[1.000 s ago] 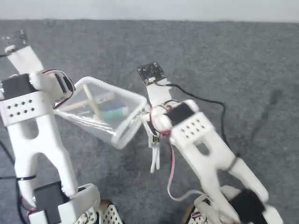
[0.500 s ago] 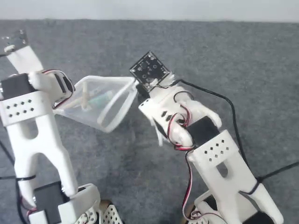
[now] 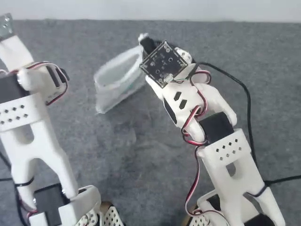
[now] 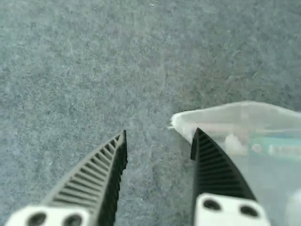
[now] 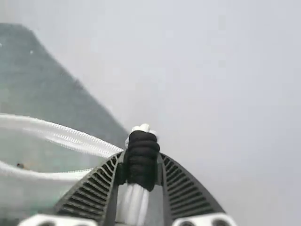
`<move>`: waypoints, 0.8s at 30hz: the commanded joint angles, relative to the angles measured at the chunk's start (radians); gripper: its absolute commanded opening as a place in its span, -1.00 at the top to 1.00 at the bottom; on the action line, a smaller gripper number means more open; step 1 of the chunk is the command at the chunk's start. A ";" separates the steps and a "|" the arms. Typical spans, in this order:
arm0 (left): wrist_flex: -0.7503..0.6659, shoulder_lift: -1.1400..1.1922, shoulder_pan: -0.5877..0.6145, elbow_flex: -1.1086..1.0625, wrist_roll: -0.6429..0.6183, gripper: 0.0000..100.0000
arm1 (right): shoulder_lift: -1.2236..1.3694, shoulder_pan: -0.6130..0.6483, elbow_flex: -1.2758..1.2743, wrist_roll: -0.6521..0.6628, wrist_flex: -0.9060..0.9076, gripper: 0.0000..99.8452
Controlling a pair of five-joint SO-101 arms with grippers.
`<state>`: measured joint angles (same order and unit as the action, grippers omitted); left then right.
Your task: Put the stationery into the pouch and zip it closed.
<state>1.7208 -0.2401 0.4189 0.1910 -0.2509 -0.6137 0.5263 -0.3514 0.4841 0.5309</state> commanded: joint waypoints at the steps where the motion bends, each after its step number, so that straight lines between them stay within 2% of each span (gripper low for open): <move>1: 0.034 -0.015 -0.049 0.050 -0.009 0.58 | -0.064 -0.021 0.087 0.052 -0.133 0.99; 10: 0.035 -0.034 -0.167 0.051 -0.009 0.58 | -0.064 -0.033 0.087 0.078 -0.159 0.99; 16: 0.035 -0.244 -0.242 0.042 0.054 0.57 | -0.064 -0.036 0.089 0.077 -0.148 0.99; 21: 0.034 -0.359 -0.319 -0.048 0.091 0.57 | -0.064 -0.019 0.189 -0.031 -0.021 0.99; 24: 0.020 -0.361 -0.331 -0.114 0.092 0.57 | -0.064 0.005 0.276 -0.052 0.097 0.99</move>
<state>1.7238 -0.5731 0.0997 0.1158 -0.1757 -0.6137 0.5079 -0.2225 0.4626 0.5539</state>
